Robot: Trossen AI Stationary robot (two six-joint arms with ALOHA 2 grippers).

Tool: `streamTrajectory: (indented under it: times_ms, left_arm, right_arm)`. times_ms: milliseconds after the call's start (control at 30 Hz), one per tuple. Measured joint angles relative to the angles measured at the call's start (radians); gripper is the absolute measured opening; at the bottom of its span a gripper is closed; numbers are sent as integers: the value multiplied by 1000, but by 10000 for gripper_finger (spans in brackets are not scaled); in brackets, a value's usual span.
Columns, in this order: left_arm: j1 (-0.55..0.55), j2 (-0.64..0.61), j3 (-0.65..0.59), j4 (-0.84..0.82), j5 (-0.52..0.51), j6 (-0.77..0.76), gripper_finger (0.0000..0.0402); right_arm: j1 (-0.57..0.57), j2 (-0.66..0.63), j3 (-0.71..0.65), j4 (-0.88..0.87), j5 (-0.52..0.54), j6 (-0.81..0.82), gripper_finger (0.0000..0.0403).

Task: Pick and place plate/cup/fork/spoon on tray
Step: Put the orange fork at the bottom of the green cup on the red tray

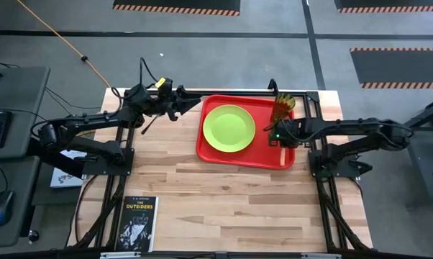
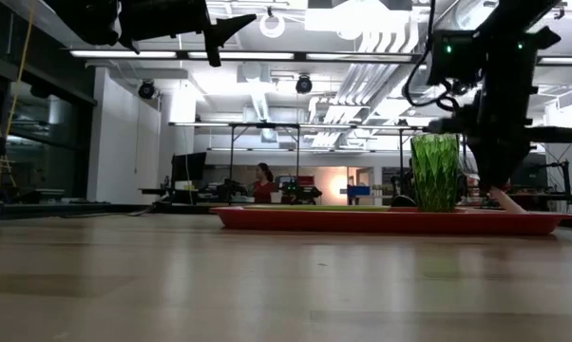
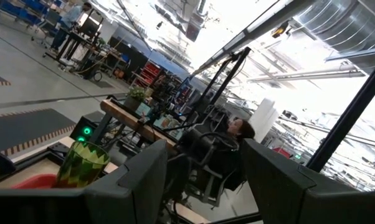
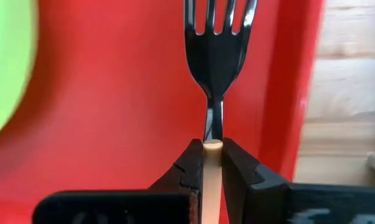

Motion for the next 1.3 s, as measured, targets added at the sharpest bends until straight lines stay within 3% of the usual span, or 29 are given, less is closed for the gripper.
streamTrajectory:
  times_ms: [267, 667, 1300]
  left_arm:
    - [0, 0, 0, 0, -2, 0, 200]
    - [0, 0, 0, 0, -2, 0, 200]
    - [0, 0, 0, -1, -1, -10, 200]
  right_arm:
    - [-55, 0, -49, 83, 10, -35, 14]
    - [-108, -1, -141, 194, -91, -15, 21]
    - [-129, -1, -142, 198, -66, 8, 40]
